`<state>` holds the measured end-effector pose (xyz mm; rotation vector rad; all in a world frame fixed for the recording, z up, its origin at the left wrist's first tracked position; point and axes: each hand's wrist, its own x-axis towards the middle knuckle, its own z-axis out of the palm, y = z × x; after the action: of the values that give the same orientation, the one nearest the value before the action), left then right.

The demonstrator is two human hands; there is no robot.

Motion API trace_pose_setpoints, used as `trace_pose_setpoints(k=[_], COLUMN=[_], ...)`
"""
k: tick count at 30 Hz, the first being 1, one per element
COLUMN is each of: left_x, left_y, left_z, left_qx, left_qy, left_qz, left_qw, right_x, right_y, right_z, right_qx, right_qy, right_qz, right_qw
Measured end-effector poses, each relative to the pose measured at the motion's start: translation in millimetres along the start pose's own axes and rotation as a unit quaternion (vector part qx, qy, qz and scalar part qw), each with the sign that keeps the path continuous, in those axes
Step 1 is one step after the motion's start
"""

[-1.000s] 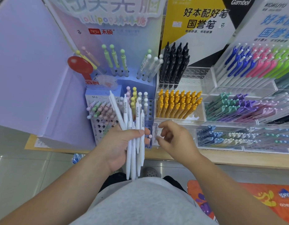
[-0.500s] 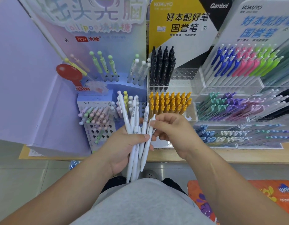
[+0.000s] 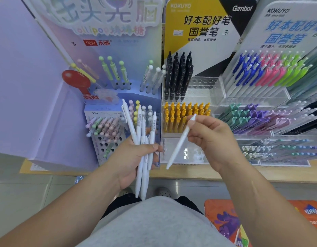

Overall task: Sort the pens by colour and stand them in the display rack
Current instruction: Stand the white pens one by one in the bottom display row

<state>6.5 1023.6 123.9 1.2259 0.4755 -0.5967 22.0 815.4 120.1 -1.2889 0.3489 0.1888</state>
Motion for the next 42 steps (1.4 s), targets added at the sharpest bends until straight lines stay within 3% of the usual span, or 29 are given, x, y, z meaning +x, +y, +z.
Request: trace_pose_setpoints(k=[5,11,23,32,42], left_x=[0.7,0.2,-5.3,-7.0,-11.1], left_y=[0.0,0.4,-1.9,-3.1,-6.7], left_z=[-5.6,-4.1,-14.3,-17.9,-17.7], left_qx=[0.002,-0.009,0.008,0.000,-0.005], left_qy=[0.026,0.032,0.026,0.015,0.020], left_qz=[-0.001,-0.001,0.014,0.016,0.014], left_qw=[1.000,0.999,1.000,1.000,1.000], right_x=[7.8,6.7,23.9,33.0,32.3], right_y=[8.9,38.7,84.2,88.6,107.7], right_z=[-12.1,-1.6,-2.4,-9.3,-9.4], right_qx=[-0.167,-0.355,-0.416,-0.502,-0.532], right_qy=[0.072,0.047,0.029,-0.001,0.027], right_qz=[-0.115,-0.247,-0.254,-0.301,-0.289], right_qw=[0.977,0.900,0.873,0.811,0.795])
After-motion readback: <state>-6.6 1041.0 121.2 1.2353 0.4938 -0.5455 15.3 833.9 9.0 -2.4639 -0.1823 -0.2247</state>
